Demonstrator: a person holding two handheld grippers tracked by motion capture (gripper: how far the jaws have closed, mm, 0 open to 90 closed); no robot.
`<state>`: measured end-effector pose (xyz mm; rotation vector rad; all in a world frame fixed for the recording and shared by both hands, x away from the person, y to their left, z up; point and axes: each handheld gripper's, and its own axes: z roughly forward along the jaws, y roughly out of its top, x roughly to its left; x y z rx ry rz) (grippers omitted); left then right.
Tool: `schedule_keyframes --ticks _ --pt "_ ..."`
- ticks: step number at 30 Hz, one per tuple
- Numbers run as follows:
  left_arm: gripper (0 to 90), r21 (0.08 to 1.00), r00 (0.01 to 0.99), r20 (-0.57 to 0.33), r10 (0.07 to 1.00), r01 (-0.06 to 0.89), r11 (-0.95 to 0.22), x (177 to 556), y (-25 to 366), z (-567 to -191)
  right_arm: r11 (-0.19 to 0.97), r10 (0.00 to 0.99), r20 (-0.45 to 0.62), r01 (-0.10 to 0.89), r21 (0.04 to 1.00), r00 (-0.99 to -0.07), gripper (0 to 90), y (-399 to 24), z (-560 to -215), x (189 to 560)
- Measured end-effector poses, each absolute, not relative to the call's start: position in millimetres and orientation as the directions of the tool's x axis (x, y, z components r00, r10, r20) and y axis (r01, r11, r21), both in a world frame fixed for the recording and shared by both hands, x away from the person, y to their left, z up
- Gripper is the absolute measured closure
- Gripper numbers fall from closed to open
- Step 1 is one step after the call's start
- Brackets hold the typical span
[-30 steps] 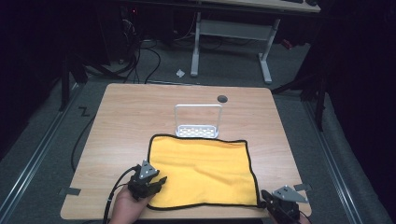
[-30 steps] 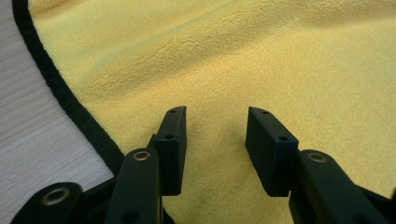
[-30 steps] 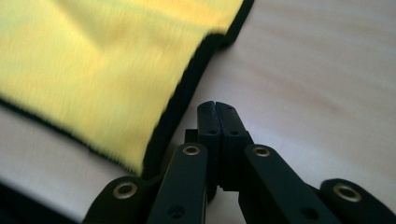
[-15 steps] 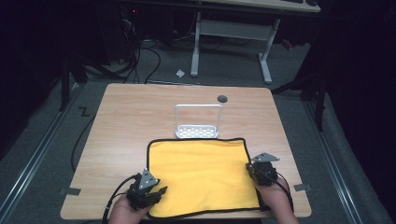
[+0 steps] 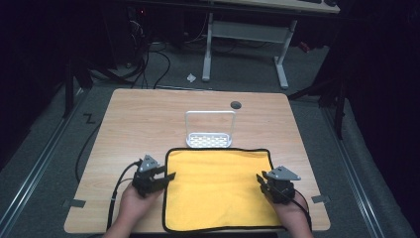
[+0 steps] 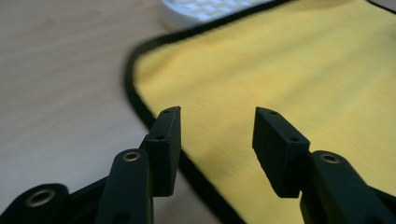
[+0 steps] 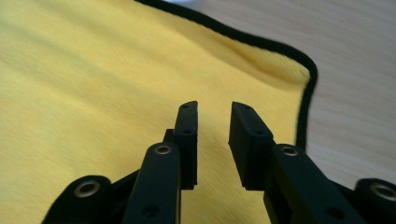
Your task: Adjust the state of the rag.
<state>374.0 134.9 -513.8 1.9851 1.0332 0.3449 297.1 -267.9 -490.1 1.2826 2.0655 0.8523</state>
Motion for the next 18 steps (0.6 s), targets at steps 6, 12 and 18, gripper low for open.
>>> schedule_keyframes --ticks 6,12,18 --pt "48.5 0.775 0.582 -0.107 0.806 0.557 -0.298 412.2 131.6 -519.9 0.365 0.895 -0.131 0.533 0.763 -0.425 72.0 -237.8 -489.6 299.6" --pt "46.9 0.767 0.566 -0.139 0.813 0.58 -0.273 434.4 123.1 -527.7 0.38 0.875 -0.113 0.524 0.762 -0.471 66.8 -212.9 -493.4 304.0" --pt "66.7 0.749 0.567 -0.157 0.809 0.602 -0.276 440.4 120.0 -531.7 0.428 0.837 -0.125 0.494 0.757 -0.533 61.4 -189.6 -495.5 303.8"
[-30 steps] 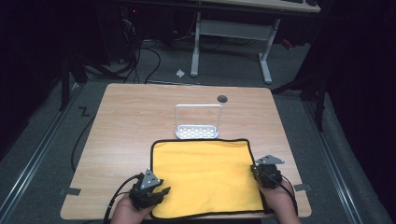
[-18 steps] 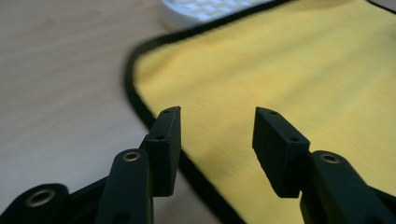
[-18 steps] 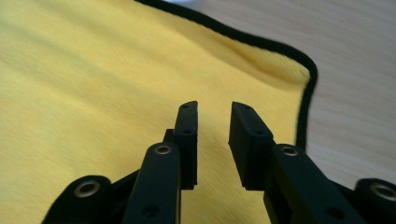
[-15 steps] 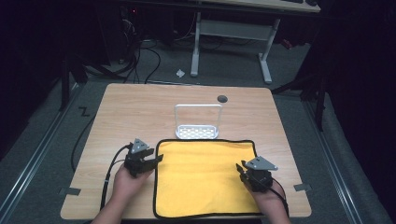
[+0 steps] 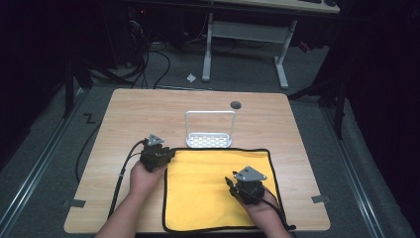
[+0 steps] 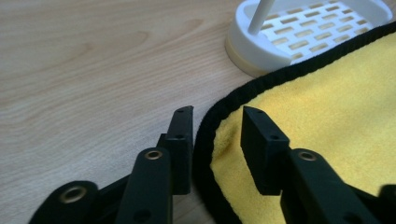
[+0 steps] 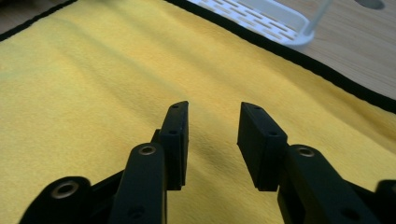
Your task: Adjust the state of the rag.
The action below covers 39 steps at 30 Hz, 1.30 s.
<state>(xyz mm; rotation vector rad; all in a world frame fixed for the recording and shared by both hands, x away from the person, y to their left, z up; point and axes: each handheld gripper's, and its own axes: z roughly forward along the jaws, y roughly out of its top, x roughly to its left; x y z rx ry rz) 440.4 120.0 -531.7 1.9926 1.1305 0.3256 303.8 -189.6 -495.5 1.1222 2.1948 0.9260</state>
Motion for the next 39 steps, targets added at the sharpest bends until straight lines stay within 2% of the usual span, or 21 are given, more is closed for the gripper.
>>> schedule_keyframes --ticks 2,5,8,19,32,39 --pt "69.7 0.749 0.576 -0.16 0.801 0.599 -0.281 439.6 119.6 -533.5 0.439 0.824 -0.122 0.488 0.755 -0.553 60.2 -182.6 -496.6 303.2" --pt "82.7 0.767 0.578 -0.172 0.797 0.586 -0.259 437.3 121.8 -535.3 0.456 0.808 -0.127 0.475 0.753 -0.575 58.5 -171.1 -498.3 300.9" --pt "85.1 0.792 0.591 -0.178 0.787 0.56 -0.242 435.2 124.0 -534.7 0.487 0.775 -0.131 0.453 0.746 -0.618 57.7 -153.4 -501.3 298.0" --pt "84.1 0.787 0.579 -0.257 0.774 0.59 -0.18 437.8 131.8 -535.9 0.53 0.693 -0.085 0.426 0.734 -0.716 51.6 -98.3 -515.0 288.7" --pt "83.7 0.792 0.578 -0.26 0.774 0.586 -0.172 437.7 132.7 -535.9 0.546 0.6 0.019 0.426 0.722 -0.8 46.9 -41.4 -527.7 277.2" --pt "83.8 0.791 0.578 -0.259 0.774 0.586 -0.173 437.8 132.6 -535.9 0.593 0.543 0.01 0.392 0.703 -0.839 45.2 -24.6 -529.5 267.7"
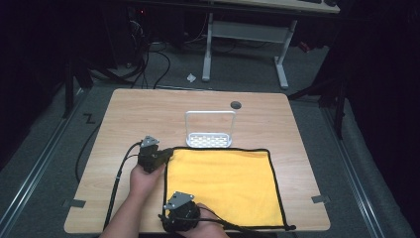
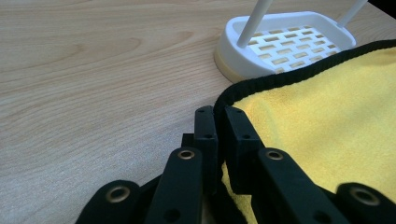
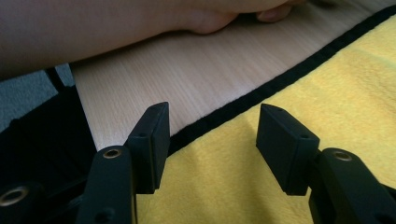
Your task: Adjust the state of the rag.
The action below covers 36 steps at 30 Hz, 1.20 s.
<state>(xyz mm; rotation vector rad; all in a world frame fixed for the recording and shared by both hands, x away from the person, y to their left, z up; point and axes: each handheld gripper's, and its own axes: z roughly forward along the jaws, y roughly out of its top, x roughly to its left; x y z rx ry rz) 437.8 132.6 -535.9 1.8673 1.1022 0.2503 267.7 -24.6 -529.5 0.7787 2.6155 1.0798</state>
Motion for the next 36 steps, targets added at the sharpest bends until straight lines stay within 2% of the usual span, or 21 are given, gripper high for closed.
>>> schedule_keyframes --ticks 3,8,10,18,26,36 --pt "83.8 0.791 0.578 -0.259 0.774 0.586 -0.173 437.7 132.4 -536.0 0.597 0.544 -0.008 0.38 0.707 -0.839 51.0 -25.2 -530.3 266.9" --pt "83.8 0.791 0.578 -0.261 0.773 0.588 -0.172 437.9 132.6 -536.0 0.614 0.552 -0.056 0.36 0.703 -0.832 75.3 -27.5 -529.0 266.6" --pt "83.8 0.791 0.579 -0.262 0.772 0.587 -0.172 437.9 132.7 -536.1 0.615 0.558 -0.065 0.36 0.701 -0.827 81.4 -29.5 -528.1 267.7" --pt "84.0 0.789 0.576 -0.287 0.766 0.595 -0.151 437.7 134.8 -535.8 0.575 0.563 -0.09 0.311 0.757 -0.822 84.0 -40.2 -512.2 265.6" --pt "85.3 0.762 0.505 -0.398 0.766 0.646 -0.03 441.4 149.1 -533.3 0.531 0.573 -0.094 0.281 0.799 -0.814 84.1 -42.5 -495.3 265.0" --pt "85.9 0.771 0.47 -0.403 0.785 0.636 0.015 430.5 187.1 -521.2 0.55 0.505 -0.126 0.206 0.809 -0.854 84.1 -7.8 -485.0 259.3"
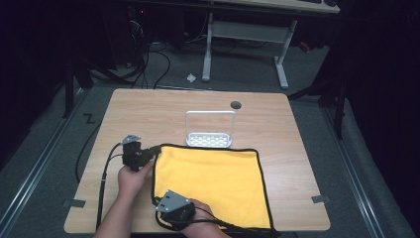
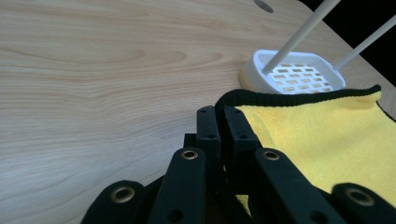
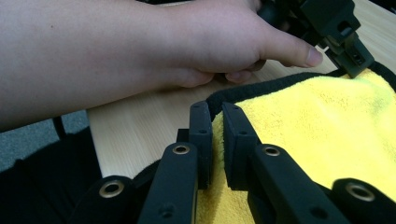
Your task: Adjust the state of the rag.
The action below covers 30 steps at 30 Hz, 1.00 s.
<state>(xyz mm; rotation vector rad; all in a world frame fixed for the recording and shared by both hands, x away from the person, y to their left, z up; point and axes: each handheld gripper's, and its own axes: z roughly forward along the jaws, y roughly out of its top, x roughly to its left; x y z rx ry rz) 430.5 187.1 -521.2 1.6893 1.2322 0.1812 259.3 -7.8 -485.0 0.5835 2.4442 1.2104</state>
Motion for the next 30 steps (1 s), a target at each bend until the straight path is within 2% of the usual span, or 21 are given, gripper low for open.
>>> schedule_keyframes --ticks 8,13,19,30 --pt "85.9 0.775 0.403 -0.386 0.83 0.63 0.055 411.4 241.1 -510.5 0.533 0.439 -0.117 0.153 0.832 -0.891 84.1 33.3 -473.4 259.7" --pt "85.9 0.784 0.392 -0.373 0.841 0.618 0.059 407.1 249.5 -504.5 0.534 0.417 -0.129 0.127 0.836 -0.9 84.0 44.1 -469.4 259.1" --pt "85.9 0.779 0.386 -0.388 0.837 0.622 0.074 409.3 233.6 -505.3 0.536 0.431 -0.136 0.131 0.834 -0.892 84.0 35.1 -468.8 259.0" --pt "85.8 0.794 0.415 -0.373 0.83 0.605 0.055 419.0 178.1 -497.8 0.5 0.525 -0.128 0.183 0.847 -0.841 84.0 -25.6 -466.6 262.2"
